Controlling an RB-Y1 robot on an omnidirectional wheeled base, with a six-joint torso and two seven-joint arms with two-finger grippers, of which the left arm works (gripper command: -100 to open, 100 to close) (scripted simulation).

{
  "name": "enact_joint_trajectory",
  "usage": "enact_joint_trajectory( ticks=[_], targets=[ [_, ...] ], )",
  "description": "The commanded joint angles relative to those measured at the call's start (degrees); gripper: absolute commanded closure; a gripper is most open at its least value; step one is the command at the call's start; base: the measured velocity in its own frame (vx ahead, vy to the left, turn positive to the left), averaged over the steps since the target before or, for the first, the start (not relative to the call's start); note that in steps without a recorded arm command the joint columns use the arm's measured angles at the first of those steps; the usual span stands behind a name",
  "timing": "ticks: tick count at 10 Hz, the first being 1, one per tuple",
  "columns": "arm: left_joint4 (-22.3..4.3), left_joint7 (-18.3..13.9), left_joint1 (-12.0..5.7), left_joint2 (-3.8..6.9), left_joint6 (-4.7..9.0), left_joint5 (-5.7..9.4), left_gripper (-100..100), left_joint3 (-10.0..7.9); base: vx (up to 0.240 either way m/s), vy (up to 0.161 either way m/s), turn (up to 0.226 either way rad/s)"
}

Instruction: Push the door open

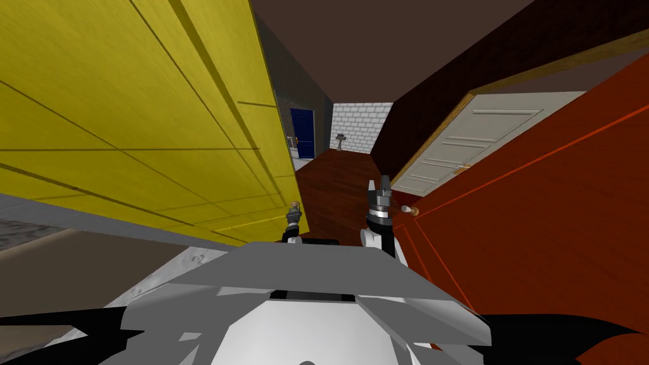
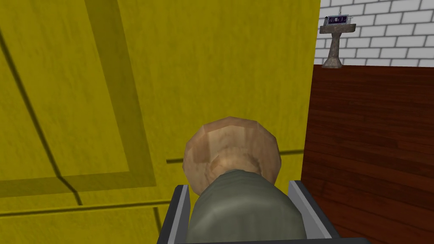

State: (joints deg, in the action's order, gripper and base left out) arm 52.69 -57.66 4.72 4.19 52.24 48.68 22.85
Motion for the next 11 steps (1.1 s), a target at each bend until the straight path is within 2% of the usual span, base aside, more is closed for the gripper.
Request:
enact_joint_trajectory(
  ticks=[1, 6, 11],
  targets=[
    [0.3, 0.3, -0.20, 0.60, 0.54, 0.73, 100, -1.62, 0.225, 0.014, 0.046],
    [-0.3, 1.2, -0.63, 0.75, 1.42, 2.67, 100, -5.34, 0.206, -0.029, 0.068],
    [-0.8, 2.0, -1.04, 0.44, 2.24, 4.46, 100, -8.77, 0.184, -0.020, 0.066]
  ],
)
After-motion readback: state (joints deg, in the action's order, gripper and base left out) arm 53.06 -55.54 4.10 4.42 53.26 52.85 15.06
